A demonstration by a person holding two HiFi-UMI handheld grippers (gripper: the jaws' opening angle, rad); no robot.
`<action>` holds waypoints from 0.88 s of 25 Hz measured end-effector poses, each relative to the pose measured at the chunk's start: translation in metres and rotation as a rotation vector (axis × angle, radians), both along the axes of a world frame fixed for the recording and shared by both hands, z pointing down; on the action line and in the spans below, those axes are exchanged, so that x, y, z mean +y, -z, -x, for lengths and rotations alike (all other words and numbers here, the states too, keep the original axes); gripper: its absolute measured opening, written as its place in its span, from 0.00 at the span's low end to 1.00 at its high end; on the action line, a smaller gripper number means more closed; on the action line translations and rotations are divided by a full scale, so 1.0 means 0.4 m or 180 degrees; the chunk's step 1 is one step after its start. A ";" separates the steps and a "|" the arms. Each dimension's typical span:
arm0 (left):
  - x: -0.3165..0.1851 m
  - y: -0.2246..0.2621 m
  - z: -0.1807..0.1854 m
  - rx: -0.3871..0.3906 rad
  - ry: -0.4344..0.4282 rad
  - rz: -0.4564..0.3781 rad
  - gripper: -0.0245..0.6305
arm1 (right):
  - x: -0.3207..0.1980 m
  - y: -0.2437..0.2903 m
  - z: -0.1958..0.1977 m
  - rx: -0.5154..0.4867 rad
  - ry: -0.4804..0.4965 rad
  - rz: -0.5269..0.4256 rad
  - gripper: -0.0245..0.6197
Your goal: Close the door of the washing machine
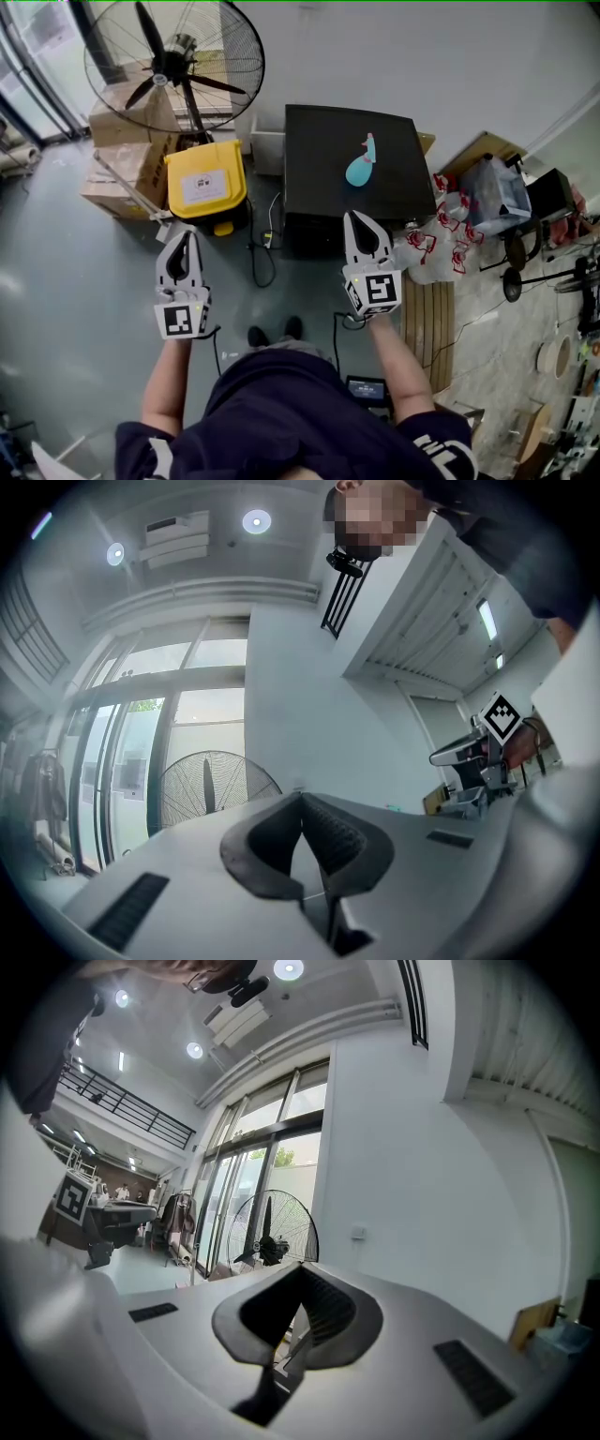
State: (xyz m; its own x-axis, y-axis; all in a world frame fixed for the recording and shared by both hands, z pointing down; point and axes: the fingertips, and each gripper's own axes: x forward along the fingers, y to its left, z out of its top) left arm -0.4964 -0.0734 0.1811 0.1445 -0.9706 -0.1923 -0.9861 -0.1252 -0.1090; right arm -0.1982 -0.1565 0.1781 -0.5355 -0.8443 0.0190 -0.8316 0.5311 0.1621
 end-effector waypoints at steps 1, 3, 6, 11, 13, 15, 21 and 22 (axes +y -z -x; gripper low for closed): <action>0.001 0.000 0.000 -0.0002 0.0003 0.0000 0.07 | -0.001 -0.002 -0.001 0.0021 -0.0002 -0.0003 0.07; 0.000 0.001 -0.001 -0.0013 0.0004 -0.0003 0.07 | -0.002 -0.004 -0.004 0.0062 -0.0019 -0.0005 0.07; -0.005 0.000 0.004 -0.0013 0.0020 0.0008 0.07 | -0.009 -0.003 -0.007 0.0064 -0.0039 -0.0016 0.07; -0.006 -0.002 0.006 -0.0011 0.0017 0.0004 0.07 | -0.012 -0.005 -0.006 0.0113 -0.0065 0.0018 0.07; -0.006 -0.002 0.003 -0.0016 0.0013 0.0007 0.07 | -0.012 -0.006 -0.007 0.0121 -0.0065 0.0036 0.07; -0.006 -0.004 0.002 -0.0011 0.0012 0.0017 0.07 | -0.013 -0.010 -0.007 0.0119 -0.0067 0.0050 0.07; -0.011 -0.008 0.001 -0.0018 0.0002 0.0013 0.07 | -0.014 -0.023 -0.003 0.0155 -0.0057 0.0072 0.07; -0.011 -0.009 0.000 -0.0015 0.0000 0.0020 0.07 | -0.013 -0.023 -0.003 0.0154 -0.0056 0.0072 0.07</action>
